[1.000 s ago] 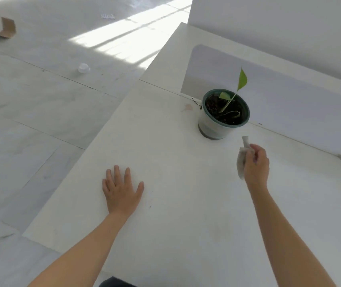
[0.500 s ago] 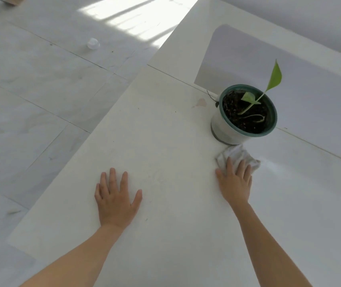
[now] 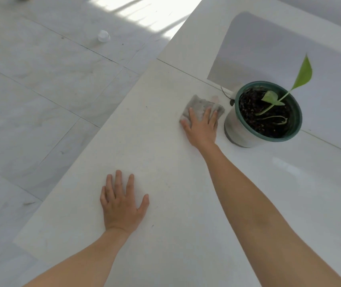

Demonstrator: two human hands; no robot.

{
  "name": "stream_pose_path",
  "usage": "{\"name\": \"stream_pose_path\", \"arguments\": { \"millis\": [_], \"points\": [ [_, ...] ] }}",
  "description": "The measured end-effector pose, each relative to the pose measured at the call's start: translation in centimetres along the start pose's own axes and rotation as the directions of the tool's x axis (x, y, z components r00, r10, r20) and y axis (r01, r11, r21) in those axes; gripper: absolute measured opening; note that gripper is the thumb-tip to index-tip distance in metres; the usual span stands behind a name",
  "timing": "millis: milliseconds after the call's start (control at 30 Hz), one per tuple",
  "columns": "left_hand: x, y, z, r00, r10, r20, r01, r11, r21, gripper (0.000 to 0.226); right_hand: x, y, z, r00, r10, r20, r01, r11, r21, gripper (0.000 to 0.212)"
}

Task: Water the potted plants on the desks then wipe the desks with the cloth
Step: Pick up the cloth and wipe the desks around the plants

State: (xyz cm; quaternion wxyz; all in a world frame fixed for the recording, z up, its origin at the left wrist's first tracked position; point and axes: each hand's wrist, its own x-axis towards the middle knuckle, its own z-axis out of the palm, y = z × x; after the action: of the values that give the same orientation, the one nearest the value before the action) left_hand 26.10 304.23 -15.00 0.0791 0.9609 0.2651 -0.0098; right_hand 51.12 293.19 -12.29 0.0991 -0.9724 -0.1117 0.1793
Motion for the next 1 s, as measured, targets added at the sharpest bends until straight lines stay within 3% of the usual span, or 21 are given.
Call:
{"name": "stream_pose_path", "arguments": {
  "millis": [133, 233, 300, 433, 533, 767, 867, 1000],
  "points": [
    [0.0, 0.1, -0.1, 0.999, 0.000, 0.036, -0.001, 1.000, 0.011, 0.062, -4.1, 1.2, 1.3, 0.993, -0.119, -0.011, 0.118, 0.991, -0.059, 0.056],
    [0.0, 0.3, -0.3, 0.996, -0.016, 0.091, 0.017, 1.000, -0.015, 0.064, -9.5, 4.7, 2.3, 0.968, -0.249, 0.023, 0.250, 0.967, -0.047, 0.072],
    [0.0, 0.4, -0.4, 0.992, -0.033, 0.118, 0.039, 0.998, -0.055, 0.067, -12.7, 8.6, 2.5, 0.967, -0.256, 0.018, 0.256, 0.962, -0.097, 0.074],
    [-0.1, 0.4, -0.6, 0.991, -0.048, 0.126, 0.062, 0.992, -0.111, 0.075, -14.5, 17.0, 0.9, 0.997, 0.002, -0.075, -0.010, 0.994, -0.110, 0.069],
    [-0.2, 0.4, -0.8, 0.990, -0.053, 0.131, 0.069, 0.990, -0.123, 0.083, -13.8, 21.2, -0.9, 0.937, 0.336, -0.095, -0.336, 0.942, 0.011, 0.053],
    [-0.2, 0.3, -1.1, 0.987, -0.045, 0.153, 0.067, 0.987, -0.146, 0.088, -14.2, 14.8, 0.7, 0.775, 0.583, -0.244, -0.535, 0.811, 0.238, 0.045],
    [-0.3, 0.3, -1.2, 0.986, -0.038, 0.160, 0.063, 0.986, -0.156, 0.086, -15.5, 10.3, 2.0, 0.833, 0.492, -0.255, -0.455, 0.870, 0.191, 0.041],
    [-0.2, 0.4, -1.3, 0.987, -0.029, 0.160, 0.058, 0.982, -0.179, 0.083, -16.9, 5.0, 3.3, 0.945, 0.146, -0.294, -0.159, 0.987, -0.022, 0.036]
  ]
}}
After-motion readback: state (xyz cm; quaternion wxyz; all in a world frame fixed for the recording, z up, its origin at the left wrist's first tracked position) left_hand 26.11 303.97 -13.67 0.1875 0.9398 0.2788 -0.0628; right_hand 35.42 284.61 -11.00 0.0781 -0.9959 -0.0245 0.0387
